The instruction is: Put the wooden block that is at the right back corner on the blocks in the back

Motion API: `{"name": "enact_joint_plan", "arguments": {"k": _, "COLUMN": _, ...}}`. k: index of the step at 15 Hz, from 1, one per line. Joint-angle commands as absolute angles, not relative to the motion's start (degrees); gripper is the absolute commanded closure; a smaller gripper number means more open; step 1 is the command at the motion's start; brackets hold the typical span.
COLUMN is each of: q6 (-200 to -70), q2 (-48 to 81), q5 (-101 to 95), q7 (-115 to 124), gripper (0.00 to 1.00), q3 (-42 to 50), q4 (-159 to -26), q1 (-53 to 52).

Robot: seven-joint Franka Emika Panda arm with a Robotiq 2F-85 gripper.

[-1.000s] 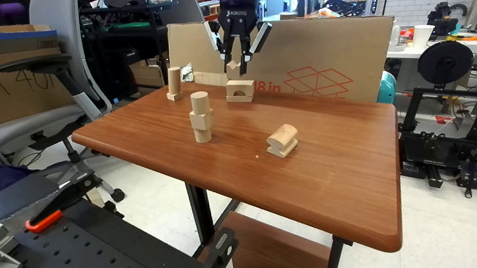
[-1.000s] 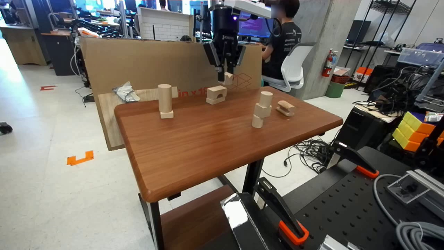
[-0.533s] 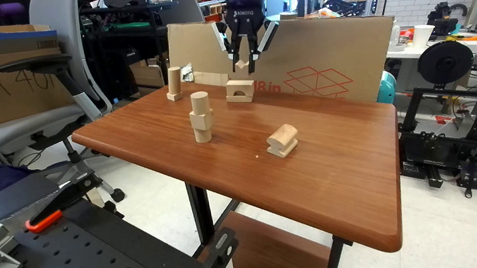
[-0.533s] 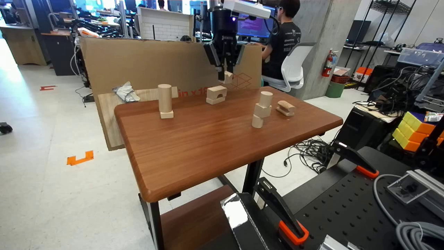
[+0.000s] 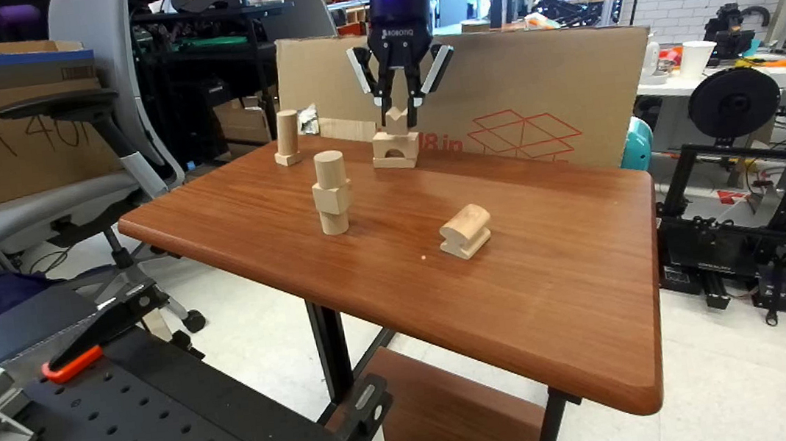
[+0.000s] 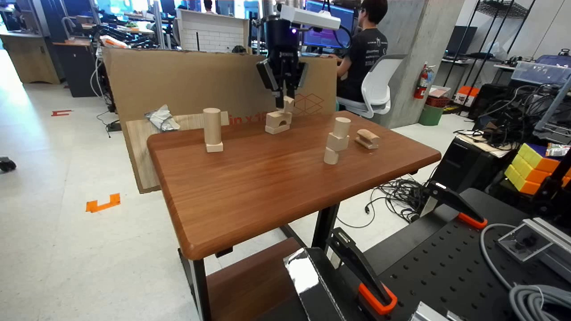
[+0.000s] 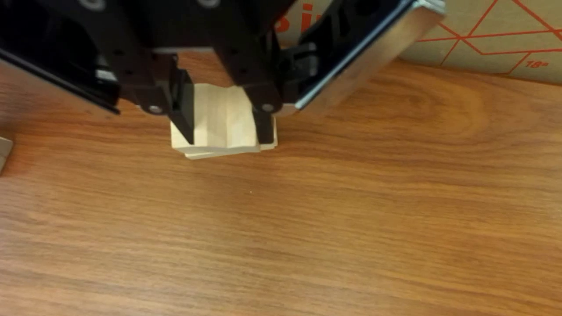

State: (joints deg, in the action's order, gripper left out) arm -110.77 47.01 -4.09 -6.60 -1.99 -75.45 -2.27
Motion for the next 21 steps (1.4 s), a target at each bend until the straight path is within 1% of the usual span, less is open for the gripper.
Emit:
{"name": "enact_joint_plan", "arguments": {"k": 1, "q6": -107.67, "q2": 49.02, "q5": -5.06, "q7": -6.37, "gripper": 0.92, "q3": -1.59, "q4": -71.43, "q1": -3.34}}
{"name": "enact_joint_plan", "arguments": {"k": 11, "q6": -106.03, "q2": 51.1, "q5": -6.64, "q7": -6.39, "gripper": 0.92, "q3": -1.26, "q4": -68.74, "q1": -4.14}}
{"name": "enact_joint_plan", "arguments": {"k": 12, "q6": -106.05, "q2": 51.12, "q5": -6.66, "q7": -6.45, "gripper": 0.83, "q3": -1.29, "q4": -68.62, "q1": -4.17}}
{"name": "enact_joint_plan", "arguments": {"k": 13, "q6": -106.01, "q2": 51.17, "q5": -6.68, "q7": -6.45, "gripper": 0.72, "q3": -1.31, "q4": -68.39, "q1": -4.21}}
{"name": "enact_joint_plan", "arguments": {"k": 14, "q6": -105.85, "q2": 51.21, "q5": -6.71, "q7": -6.44, "gripper": 0.42, "q3": -1.3, "q4": -68.15, "q1": -4.26}}
{"name": "enact_joint_plan", "arguments": {"k": 15, "q6": -105.6, "q2": 51.24, "q5": -6.83, "q7": -6.22, "gripper": 0.4, "q3": -1.2, "q4": -67.94, "q1": -4.4}}
{"name": "enact_joint_plan", "arguments": {"k": 16, "q6": -105.58, "q2": 51.17, "q5": -7.13, "q7": -6.26, "gripper": 0.34, "q3": -1.08, "q4": -67.9, "q1": -4.52}}
{"name": "enact_joint_plan", "arguments": {"k": 19, "q6": -105.96, "q2": 49.23, "q5": -7.79, "q7": -6.64, "gripper": 0.11, "q3": -1.19, "q4": -69.51, "q1": -4.45}}
{"name": "enact_joint_plan", "arguments": {"k": 20, "q6": -106.29, "q2": 47.98, "q5": -7.45, "q7": -6.86, "gripper": 0.04, "q3": -1.52, "q4": -70.63, "q1": -4.18}}
{"name": "enact_joint_plan", "arguments": {"k": 21, "q6": -107.77, "q2": 45.69, "q5": -7.22, "q7": -6.58, "gripper": 0.01, "q3": -1.64, "q4": -73.01, "q1": -3.98}}
